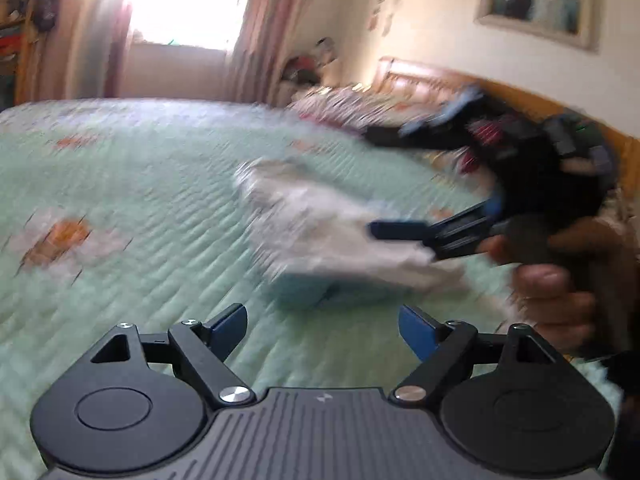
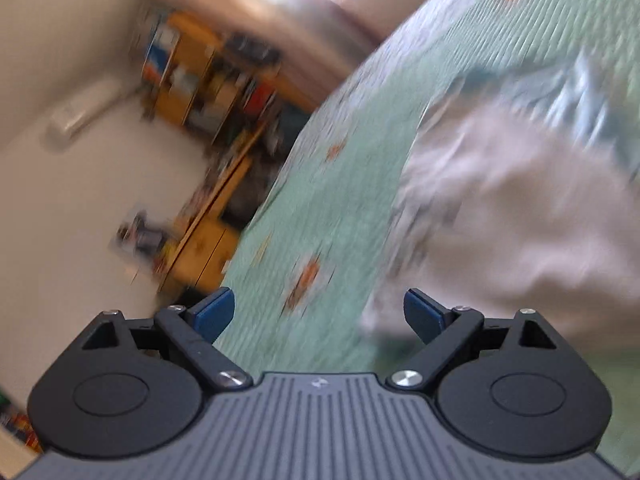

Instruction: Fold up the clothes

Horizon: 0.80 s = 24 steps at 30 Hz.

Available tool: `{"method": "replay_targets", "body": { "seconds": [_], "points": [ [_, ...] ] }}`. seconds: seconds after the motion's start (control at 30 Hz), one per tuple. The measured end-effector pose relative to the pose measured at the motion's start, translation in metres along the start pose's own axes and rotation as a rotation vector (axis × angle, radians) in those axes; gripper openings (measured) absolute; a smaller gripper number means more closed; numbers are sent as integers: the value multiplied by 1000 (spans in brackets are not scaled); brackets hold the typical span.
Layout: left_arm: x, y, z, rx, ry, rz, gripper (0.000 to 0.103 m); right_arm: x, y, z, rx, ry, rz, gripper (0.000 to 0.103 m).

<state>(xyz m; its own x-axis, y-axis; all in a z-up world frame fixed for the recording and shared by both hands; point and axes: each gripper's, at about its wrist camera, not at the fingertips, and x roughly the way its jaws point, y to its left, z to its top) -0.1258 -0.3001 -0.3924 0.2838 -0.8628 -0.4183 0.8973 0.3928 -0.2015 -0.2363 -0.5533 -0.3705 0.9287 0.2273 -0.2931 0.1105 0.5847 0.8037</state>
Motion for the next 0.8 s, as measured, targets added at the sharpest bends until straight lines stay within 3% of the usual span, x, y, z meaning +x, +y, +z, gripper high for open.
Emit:
{"method": "replay_targets", "body": {
  "seconds": [0.1, 0.2, 0.33, 0.4, 0.43, 0.5, 0.57, 0.63, 0.73, 0.8],
  "points": [
    [23, -15, 18, 49, -30, -42, 87, 14, 0, 25, -17, -16, 0, 92],
    [56, -19, 15, 56, 11, -53, 85, 48, 9, 56, -75, 55, 44, 92],
    [73, -9, -3, 15, 63, -49, 85, 116, -21, 99, 90, 174, 83, 92],
    [73, -8, -3, 10, 63, -56, 87, 144, -48, 118, 168, 198, 45, 92],
    [74, -9, -5, 19, 64, -54, 87, 151, -62, 130, 185, 166, -7, 92],
    [75, -12, -6, 38, 62, -51, 89, 152, -90, 150, 278, 79, -25, 92],
    [75, -12, -8, 42, 62, -57, 91, 139, -114, 164, 406, -57, 18, 92],
    [75, -9, -9, 30, 60, -65, 91, 118, -120, 171, 434, -200, -14, 92],
    [75, -7, -7, 18, 59, -71, 91, 90, -114, 161, 461, -257, 10, 92],
    [73, -7, -4, 11, 58, -71, 91, 61, -87, 139, 359, -235, 0, 92]
  ]
}}
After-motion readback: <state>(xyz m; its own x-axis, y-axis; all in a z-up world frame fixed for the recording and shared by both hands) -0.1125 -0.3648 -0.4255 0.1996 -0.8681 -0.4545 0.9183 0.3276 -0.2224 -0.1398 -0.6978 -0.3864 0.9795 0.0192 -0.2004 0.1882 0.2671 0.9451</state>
